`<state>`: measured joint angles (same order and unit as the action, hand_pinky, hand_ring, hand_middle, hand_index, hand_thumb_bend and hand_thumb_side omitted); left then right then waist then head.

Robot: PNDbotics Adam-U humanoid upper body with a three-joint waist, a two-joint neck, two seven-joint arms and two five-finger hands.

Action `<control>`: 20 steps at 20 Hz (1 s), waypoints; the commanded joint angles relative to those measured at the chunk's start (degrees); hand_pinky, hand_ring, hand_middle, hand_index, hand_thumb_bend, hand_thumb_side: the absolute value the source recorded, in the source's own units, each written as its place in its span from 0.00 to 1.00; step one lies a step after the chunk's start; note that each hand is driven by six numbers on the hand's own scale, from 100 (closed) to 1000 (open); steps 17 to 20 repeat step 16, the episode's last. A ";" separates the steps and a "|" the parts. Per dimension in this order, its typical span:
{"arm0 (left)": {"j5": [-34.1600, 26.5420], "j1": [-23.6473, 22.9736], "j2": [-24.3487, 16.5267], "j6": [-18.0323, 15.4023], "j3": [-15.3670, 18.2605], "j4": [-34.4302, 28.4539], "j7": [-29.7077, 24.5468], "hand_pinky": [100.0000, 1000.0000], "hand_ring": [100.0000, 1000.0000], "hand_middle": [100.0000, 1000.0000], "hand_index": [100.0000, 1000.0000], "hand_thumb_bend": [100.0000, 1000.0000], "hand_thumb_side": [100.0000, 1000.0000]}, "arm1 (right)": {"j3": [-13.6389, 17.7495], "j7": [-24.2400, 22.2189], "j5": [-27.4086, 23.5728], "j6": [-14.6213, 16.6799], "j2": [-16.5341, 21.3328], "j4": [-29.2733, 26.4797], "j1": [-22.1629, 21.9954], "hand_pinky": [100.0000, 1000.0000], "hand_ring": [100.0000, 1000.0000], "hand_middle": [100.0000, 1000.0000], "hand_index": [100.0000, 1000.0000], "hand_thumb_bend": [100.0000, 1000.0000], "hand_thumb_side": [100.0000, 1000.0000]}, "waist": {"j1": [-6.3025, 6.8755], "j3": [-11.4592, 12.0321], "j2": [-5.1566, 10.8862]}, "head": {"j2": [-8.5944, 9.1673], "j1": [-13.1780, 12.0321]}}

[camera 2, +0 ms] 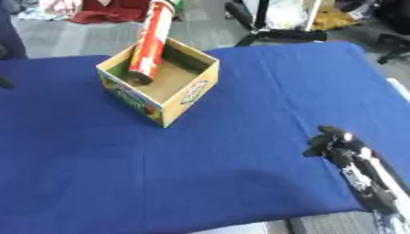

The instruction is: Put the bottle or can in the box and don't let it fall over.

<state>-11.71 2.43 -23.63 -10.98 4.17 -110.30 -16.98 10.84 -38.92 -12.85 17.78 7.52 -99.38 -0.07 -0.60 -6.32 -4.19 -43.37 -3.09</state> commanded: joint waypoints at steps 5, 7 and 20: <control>4.73 1.02 9.00 4.22 0.67 5.33 -2.85 0.58 0.87 0.76 0.99 0.00 0.88 | -0.48 -0.36 -0.24 0.05 0.42 -0.19 0.11 0.69 0.61 0.65 0.87 0.00 0.55 | -0.23 0.14 1.20 | -0.75 -1.36; 4.78 1.12 9.25 4.27 0.51 5.74 -3.04 0.58 0.87 0.76 0.98 0.00 0.88 | -0.52 -0.45 -0.39 0.07 0.43 -0.21 0.11 0.69 0.61 0.65 0.87 0.00 0.55 | -0.26 0.19 1.31 | -0.75 -1.35; 5.34 0.93 9.67 4.44 0.14 6.55 -3.60 0.57 0.86 0.75 0.98 0.00 0.89 | -0.34 -0.27 -0.24 0.11 0.46 -0.12 -0.03 0.69 0.61 0.65 0.87 0.00 0.55 | -0.28 0.12 1.27 | -0.75 -0.86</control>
